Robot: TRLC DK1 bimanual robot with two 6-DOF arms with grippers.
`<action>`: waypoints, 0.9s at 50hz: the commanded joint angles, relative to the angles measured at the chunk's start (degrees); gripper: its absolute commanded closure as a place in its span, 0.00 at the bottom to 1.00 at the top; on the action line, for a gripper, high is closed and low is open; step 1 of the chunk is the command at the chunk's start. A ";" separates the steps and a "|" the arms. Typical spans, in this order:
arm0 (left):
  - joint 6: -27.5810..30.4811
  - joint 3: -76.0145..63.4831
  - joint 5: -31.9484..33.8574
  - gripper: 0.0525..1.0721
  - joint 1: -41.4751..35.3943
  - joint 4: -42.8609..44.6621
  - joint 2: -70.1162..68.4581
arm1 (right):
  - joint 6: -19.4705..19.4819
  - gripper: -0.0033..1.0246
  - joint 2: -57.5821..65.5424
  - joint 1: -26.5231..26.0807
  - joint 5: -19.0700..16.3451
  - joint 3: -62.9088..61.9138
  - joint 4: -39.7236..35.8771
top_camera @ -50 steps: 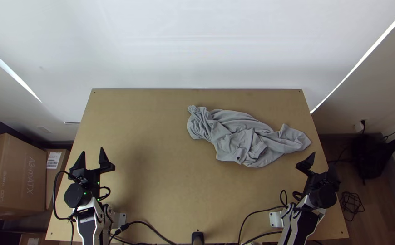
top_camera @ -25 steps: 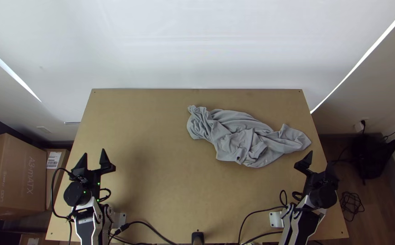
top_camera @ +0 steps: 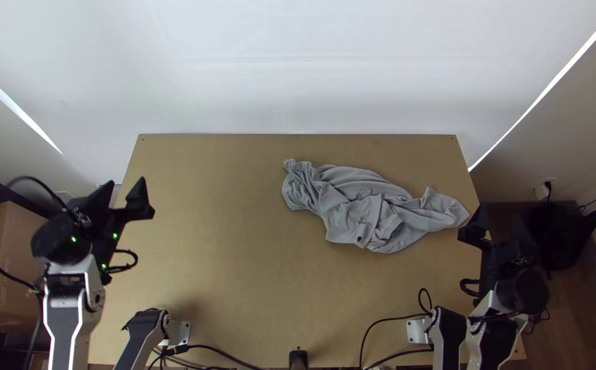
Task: Fold the t-shirt
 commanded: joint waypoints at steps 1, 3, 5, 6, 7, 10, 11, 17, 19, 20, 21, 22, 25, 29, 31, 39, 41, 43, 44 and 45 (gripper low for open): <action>-4.09 12.36 -0.14 0.04 -3.26 -4.53 7.63 | 1.88 0.04 5.34 1.86 -0.18 7.41 -4.11; -5.32 17.20 -0.14 0.04 -5.37 -7.26 10.88 | 2.75 0.04 7.80 3.18 -0.18 10.84 -7.01; -6.46 21.77 -0.22 0.04 -7.39 -10.33 13.96 | 3.46 0.04 10.35 4.76 0.08 14.26 -9.73; -6.90 24.14 -0.14 0.04 -8.62 -12.09 15.72 | 3.90 0.04 11.67 5.38 0.26 15.93 -11.05; -7.08 25.81 -0.22 0.04 -9.67 -13.32 17.12 | 4.16 0.04 12.90 5.90 0.26 17.43 -12.20; -8.04 29.68 -0.14 0.04 -11.96 -15.60 20.55 | 6.18 0.04 15.62 7.31 0.26 20.77 -13.95; -8.75 30.47 -0.22 0.04 -12.49 -15.96 21.52 | 7.32 0.04 16.33 8.01 0.26 21.65 -14.22; -11.21 33.81 -0.14 0.04 -15.12 -18.59 27.14 | 9.17 0.04 19.67 13.55 1.05 24.02 -14.04; -11.65 34.34 -0.14 0.04 -16.00 -18.59 28.64 | 9.26 0.04 21.51 15.75 2.02 24.90 -14.48; -12.18 34.69 -0.05 0.04 -16.18 -18.59 29.25 | 9.52 0.04 22.48 16.89 2.90 25.43 -14.83; -12.53 34.78 -0.05 0.04 -16.53 -18.59 29.78 | 10.40 0.04 23.62 18.21 3.69 26.04 -15.36; -12.70 34.86 -0.05 0.04 -16.79 -18.59 30.31 | 10.75 0.04 24.77 19.53 4.48 26.57 -16.24; -12.97 35.66 -0.05 0.04 -17.41 -18.42 32.50 | 11.02 0.04 28.54 23.39 6.85 28.06 -18.44; -13.23 36.71 0.13 0.04 -18.99 -18.42 35.32 | 13.04 0.04 33.99 26.73 7.11 29.73 -21.51; -13.23 37.41 0.22 0.04 -19.08 -18.42 37.08 | 14.27 0.04 36.37 27.17 7.11 30.17 -22.48; -13.67 40.31 0.13 0.04 -20.75 -18.86 42.70 | 19.10 0.04 45.16 30.51 7.20 31.31 -22.57; -13.76 40.93 0.13 0.04 -20.92 -18.86 43.84 | 19.98 0.04 47.79 30.78 7.20 31.75 -22.74; -13.84 41.90 0.13 0.04 -21.10 -19.12 44.90 | 20.60 0.04 49.73 31.04 7.20 32.28 -22.65; -13.93 42.33 0.13 0.04 -21.19 -19.21 45.42 | 21.30 0.04 51.04 31.04 7.11 32.63 -22.74; -14.11 42.60 0.13 0.04 -21.19 -19.21 45.78 | 21.56 0.04 52.01 31.04 7.11 32.81 -22.83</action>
